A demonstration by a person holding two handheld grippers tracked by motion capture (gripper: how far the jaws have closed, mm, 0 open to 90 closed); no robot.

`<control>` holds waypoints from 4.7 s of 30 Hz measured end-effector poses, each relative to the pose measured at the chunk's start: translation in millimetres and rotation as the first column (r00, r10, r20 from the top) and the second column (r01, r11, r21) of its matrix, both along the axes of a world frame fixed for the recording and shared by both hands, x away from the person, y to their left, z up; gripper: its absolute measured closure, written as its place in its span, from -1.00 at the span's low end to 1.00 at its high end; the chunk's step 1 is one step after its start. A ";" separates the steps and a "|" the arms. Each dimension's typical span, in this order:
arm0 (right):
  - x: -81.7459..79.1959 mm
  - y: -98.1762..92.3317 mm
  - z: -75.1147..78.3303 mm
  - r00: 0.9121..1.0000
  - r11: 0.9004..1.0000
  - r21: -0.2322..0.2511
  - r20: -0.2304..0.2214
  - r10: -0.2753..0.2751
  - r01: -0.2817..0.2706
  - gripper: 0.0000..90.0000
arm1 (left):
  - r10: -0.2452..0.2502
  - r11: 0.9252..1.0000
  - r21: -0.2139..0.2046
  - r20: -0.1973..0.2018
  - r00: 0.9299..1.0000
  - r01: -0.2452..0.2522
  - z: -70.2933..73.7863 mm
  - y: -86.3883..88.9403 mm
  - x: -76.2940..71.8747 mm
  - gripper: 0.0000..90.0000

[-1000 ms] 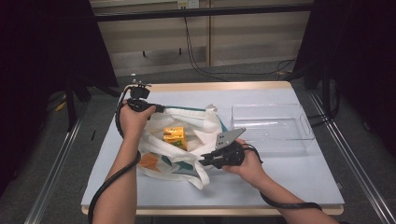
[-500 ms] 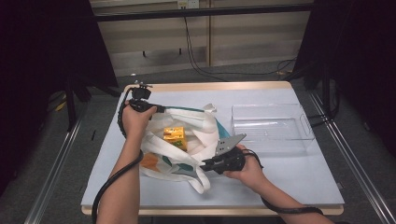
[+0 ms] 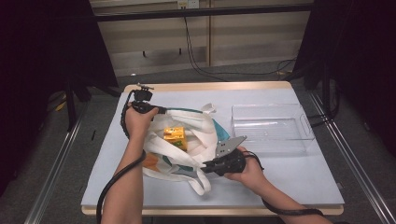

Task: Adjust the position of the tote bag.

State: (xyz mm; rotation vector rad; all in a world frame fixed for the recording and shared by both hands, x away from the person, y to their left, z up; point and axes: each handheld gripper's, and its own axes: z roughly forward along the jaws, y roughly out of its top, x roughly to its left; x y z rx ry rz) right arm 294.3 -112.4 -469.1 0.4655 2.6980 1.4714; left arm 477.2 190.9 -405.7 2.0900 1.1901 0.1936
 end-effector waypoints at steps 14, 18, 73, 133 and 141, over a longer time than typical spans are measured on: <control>-0.4 0.4 -5.5 1.000 1.000 -0.005 -0.004 -0.003 0.003 0.78 | 0.003 1.000 0.002 -0.012 1.000 -0.003 -12.3 -0.1 3.9 0.77; -0.9 0.3 -6.1 1.000 1.000 -0.008 -0.002 -0.002 0.002 0.78 | 0.004 1.000 0.000 -0.023 1.000 -0.004 -15.1 0.2 4.8 0.77; 6.7 -19.3 53.9 0.994 0.994 -0.025 -0.001 -0.105 0.105 -0.23 | -0.071 0.997 -0.024 0.063 0.996 0.072 27.1 12.4 -41.4 0.27; 122.3 -21.0 68.1 0.915 0.911 -0.111 -0.032 -0.402 0.397 0.34 | -0.172 0.985 -0.013 0.073 0.982 0.173 6.8 25.4 -104.7 0.49; 125.3 -18.8 64.8 0.904 0.899 -0.123 -0.032 -0.426 0.420 0.81 | -0.197 0.979 -0.029 0.072 0.978 0.200 2.0 28.4 -113.6 0.63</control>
